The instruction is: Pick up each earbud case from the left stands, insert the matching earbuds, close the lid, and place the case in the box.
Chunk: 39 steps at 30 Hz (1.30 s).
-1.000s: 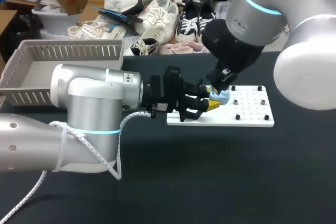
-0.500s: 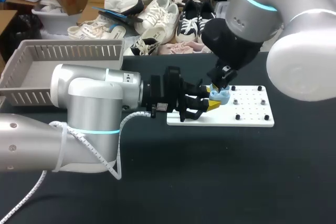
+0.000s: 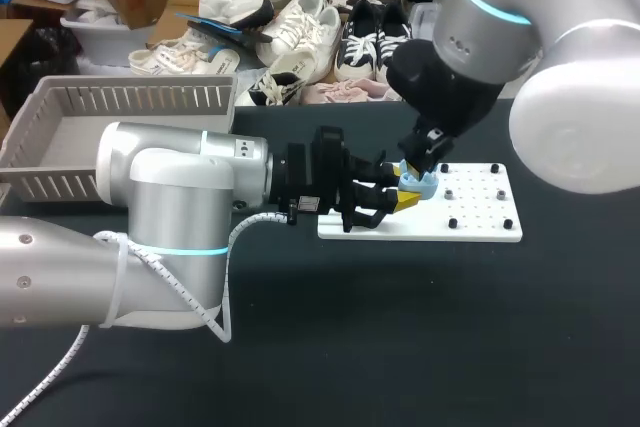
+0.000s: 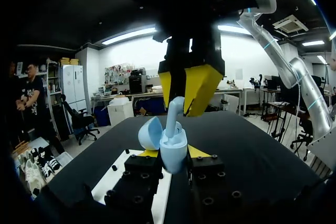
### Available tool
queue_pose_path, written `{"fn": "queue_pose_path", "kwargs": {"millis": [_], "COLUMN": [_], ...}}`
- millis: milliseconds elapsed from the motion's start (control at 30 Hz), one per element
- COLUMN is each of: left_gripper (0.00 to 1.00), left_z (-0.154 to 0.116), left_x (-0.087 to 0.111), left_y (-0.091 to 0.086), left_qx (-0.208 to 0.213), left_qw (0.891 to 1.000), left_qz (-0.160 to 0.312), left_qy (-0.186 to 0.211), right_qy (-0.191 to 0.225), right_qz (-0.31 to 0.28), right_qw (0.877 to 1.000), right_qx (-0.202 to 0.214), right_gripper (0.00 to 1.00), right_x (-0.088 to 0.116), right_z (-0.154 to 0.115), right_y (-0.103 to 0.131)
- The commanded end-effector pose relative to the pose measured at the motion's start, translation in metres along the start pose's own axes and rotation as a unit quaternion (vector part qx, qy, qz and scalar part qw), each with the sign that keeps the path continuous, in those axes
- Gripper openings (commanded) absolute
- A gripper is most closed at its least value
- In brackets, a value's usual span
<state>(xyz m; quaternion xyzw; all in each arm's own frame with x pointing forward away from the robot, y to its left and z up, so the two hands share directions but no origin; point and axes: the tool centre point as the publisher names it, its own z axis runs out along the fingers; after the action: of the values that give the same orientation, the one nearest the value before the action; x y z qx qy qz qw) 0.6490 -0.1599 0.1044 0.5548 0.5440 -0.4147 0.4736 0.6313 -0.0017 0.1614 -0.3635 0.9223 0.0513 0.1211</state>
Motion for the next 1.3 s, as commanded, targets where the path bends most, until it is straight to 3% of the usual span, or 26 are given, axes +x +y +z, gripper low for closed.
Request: {"fn": "queue_pose_path", "kwargs": {"millis": [33, 1300], "left_gripper": [0.00, 0.00], "left_z": [0.0008, 0.0008], "left_x": [0.0006, 0.0006], "left_y": [-0.0014, -0.0014], "left_qx": [-0.004, -0.004], "left_qw": [1.000, 1.000], "left_qz": [0.001, 0.001], "left_qy": [-0.001, -0.001], "right_qy": [-0.001, 0.005], "right_qz": [0.002, -0.002], "right_qw": [1.000, 1.000], "right_qx": [0.001, 0.000], "right_gripper": [0.00, 0.00], "right_x": [0.0012, -0.0032], "right_z": [0.0004, 0.0073], "right_y": [0.0004, 0.0048]}}
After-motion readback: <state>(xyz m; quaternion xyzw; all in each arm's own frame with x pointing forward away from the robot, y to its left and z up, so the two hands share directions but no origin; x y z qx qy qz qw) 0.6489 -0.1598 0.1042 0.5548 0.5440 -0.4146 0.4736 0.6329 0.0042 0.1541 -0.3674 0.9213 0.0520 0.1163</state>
